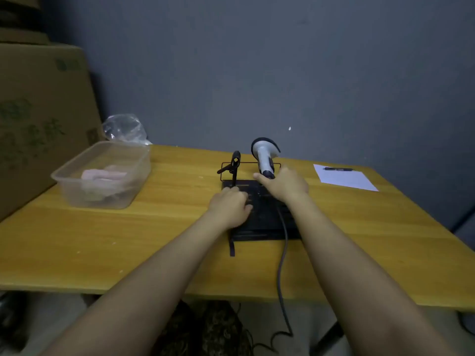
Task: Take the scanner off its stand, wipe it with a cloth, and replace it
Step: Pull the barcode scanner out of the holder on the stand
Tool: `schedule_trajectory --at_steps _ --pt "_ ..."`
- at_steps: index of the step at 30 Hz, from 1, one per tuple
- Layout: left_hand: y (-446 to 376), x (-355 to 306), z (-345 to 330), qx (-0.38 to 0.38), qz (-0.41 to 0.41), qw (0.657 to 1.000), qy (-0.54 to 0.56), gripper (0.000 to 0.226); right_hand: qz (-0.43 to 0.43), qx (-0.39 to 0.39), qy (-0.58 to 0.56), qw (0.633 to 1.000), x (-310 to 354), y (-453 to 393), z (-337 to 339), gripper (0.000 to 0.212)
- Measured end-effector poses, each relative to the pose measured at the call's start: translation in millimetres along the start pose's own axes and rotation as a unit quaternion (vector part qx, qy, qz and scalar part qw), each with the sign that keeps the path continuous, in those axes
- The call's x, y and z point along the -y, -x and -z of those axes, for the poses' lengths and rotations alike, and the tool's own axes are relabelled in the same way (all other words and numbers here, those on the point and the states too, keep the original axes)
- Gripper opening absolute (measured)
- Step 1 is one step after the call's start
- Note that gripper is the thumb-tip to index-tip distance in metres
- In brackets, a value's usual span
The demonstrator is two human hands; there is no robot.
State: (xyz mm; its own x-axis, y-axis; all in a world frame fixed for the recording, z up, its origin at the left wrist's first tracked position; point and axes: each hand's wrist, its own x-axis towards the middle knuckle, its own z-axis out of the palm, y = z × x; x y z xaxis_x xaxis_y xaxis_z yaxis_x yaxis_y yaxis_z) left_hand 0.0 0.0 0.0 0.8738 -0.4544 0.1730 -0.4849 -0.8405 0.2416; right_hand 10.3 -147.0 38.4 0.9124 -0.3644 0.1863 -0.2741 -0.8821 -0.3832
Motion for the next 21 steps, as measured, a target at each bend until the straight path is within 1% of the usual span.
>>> schedule_trajectory --at_steps 1,3,6,8,11,13,15,16,18,20,21 --pt "-1.5 -0.9 -2.5 0.017 -0.002 1.0 -0.017 0.039 -0.003 0.0 0.034 0.999 3.1 0.0 0.4 0.072" --pt "-7.4 0.1 -10.0 0.024 -0.008 0.999 -0.033 0.044 0.006 -0.025 0.091 0.996 4.3 -6.2 -3.0 0.067" --pt "-15.1 0.8 -17.7 0.052 -0.02 0.997 -0.046 0.053 0.026 -0.044 0.101 0.994 4.0 -12.0 -4.2 0.058" --pt "-19.8 3.9 -20.3 0.049 -0.029 0.997 -0.059 0.057 0.031 -0.047 0.087 0.995 -0.4 -15.0 -1.7 0.056" --pt "-26.1 5.8 -21.2 0.056 -0.035 0.993 -0.096 0.06 0.033 -0.04 0.028 0.998 -11.1 -15.7 0.9 0.053" --pt "-31.0 3.0 -19.1 0.054 -0.036 0.99 -0.129 0.058 0.03 -0.042 -0.004 0.999 -20.6 -16.1 3.1 0.053" --pt "-37.4 -3.1 -19.2 0.03 -0.033 0.99 -0.135 0.054 0.03 -0.042 -0.035 0.998 -29.3 -16.0 6.5 0.054" --pt "-41.1 -7.2 -19.7 0.014 -0.03 0.993 -0.114 0.052 0.029 -0.04 -0.047 0.998 -33.0 -16.5 7.8 0.054" --pt "-53.2 -15.2 -22.4 -0.029 -0.019 0.999 -0.017 0.047 0.032 -0.036 -0.062 0.997 -39.8 -17.7 9.8 0.054" --pt "-68.8 -23.0 -26.6 -0.059 -0.001 0.994 0.09 0.05 0.038 -0.032 -0.07 0.996 -44.7 -19.8 10.2 0.054" --pt "-78.0 -26.4 -29.1 -0.062 0.003 0.991 0.122 0.053 0.041 -0.031 -0.075 0.996 -46.8 -21.2 10.3 0.053"
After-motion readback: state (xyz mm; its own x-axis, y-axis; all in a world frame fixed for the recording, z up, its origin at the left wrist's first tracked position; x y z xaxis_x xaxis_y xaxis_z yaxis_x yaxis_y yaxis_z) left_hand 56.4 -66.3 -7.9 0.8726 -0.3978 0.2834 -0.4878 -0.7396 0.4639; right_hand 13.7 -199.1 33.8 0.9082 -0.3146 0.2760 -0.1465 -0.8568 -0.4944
